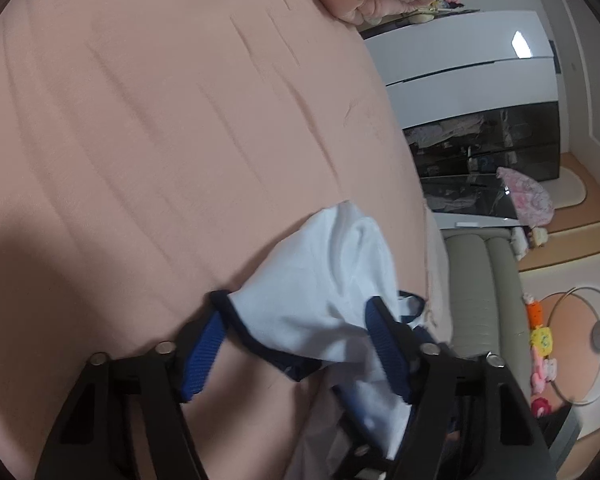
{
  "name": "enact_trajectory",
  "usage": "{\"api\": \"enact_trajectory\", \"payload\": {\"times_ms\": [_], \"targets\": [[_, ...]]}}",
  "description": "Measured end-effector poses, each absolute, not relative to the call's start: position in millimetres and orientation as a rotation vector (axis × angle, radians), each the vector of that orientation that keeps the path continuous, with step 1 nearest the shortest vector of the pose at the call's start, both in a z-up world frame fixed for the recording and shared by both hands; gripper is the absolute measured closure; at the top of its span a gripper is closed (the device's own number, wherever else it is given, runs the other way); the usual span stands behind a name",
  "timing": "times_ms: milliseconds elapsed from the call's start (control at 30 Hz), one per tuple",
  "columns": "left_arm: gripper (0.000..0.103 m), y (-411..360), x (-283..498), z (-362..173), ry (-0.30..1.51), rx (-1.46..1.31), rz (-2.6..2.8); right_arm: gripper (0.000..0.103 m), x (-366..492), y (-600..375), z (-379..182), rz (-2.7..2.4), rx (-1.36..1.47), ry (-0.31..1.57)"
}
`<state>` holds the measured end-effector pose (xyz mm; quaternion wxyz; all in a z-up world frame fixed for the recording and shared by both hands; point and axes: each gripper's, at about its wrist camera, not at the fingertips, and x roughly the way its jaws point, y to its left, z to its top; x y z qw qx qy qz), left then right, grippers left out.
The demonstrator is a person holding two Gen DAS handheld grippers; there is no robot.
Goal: Fold clothes
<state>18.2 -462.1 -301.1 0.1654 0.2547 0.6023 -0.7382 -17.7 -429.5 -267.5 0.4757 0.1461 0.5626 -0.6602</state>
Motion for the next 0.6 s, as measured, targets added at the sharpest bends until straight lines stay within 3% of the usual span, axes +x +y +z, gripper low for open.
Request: {"api": "enact_trajectory", "payload": {"times_ms": [167,267,467,500,567,600], "targets": [[0.078,-462,22,-308,1.671,0.763,-2.071,0.037,-40,-441,-268,-1.671,0.563,1.272],[0.087,-461,21,-307,1.612,0.801,-2.072,0.037,-47,-447,-269,-1.696,0.648,1.238],[0.094,-452,3,-292,1.434,0.907,-2.162,0.037,-63,-445,-274,-1.735,0.852,1.103],[0.095,-451,0,-289,1.43,0.907,-2.177,0.039,-68,-442,-274,-1.744,0.893,1.054],[0.095,-449,-5,-283,1.422,0.908,-2.206,0.065,-80,-434,-271,-1.73,0.993,0.924],[0.095,-449,-8,-280,1.418,0.908,-2.221,0.068,-87,-430,-270,-1.73,1.041,0.872]]}}
